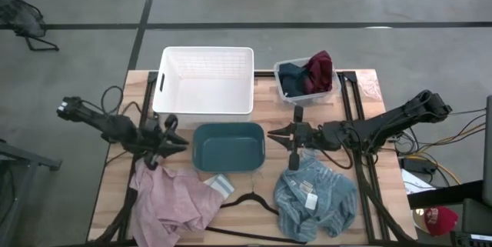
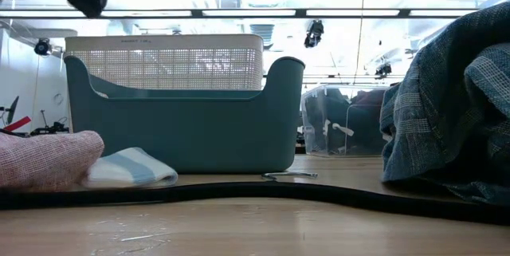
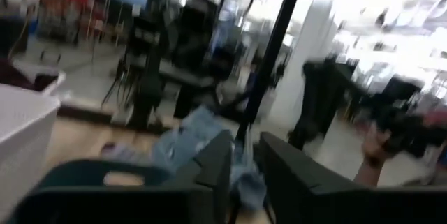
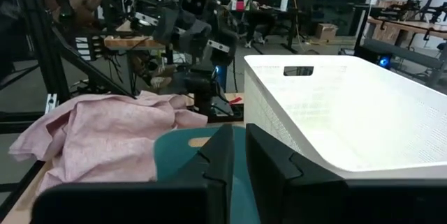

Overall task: Pick & Place Cloths
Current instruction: Put the pink polo shirt into the white bin

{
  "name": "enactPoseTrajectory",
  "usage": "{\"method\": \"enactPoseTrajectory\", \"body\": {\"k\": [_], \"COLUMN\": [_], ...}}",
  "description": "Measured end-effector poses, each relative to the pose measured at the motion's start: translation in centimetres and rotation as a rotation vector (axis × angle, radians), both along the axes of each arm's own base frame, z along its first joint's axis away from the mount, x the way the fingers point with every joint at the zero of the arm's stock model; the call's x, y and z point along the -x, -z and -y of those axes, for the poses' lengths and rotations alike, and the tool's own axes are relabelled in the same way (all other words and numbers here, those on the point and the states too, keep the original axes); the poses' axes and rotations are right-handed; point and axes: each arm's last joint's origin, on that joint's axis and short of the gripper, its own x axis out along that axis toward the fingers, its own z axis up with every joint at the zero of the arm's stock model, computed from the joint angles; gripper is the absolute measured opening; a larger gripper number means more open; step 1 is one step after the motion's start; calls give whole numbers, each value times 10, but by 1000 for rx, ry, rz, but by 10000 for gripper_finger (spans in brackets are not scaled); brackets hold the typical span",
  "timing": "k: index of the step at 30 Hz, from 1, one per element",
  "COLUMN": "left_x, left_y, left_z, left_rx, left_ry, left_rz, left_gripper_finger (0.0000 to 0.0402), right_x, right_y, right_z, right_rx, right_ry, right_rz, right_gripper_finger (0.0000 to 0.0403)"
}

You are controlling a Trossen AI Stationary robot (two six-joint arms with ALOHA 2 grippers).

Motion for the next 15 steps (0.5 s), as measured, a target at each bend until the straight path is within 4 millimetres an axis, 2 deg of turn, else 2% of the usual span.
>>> {"method": "enactPoseTrajectory", "body": {"k": [3, 9, 13, 15], "left_x": [-9, -26, -39, -42], "left_y": [-24, -58, -82, -88], "left_z": [4, 14, 31, 40], "left_rx": [-55, -126, -142, -167], "left_ry": [1, -3, 58, 90], "left_rz": [-115, -397, -451, -531], "left_gripper_finger": [134, 222, 260, 268], "right_x": [0, 0, 0, 0], "right_y": [0, 2, 2, 2], "right_z": [0, 0, 0, 0], "right_rx": [0, 1, 4, 2], "right_ry": [0, 0, 1, 1], "right_rz": [0, -7, -7, -7], "right_gripper_finger": [29, 32, 42, 47]}}
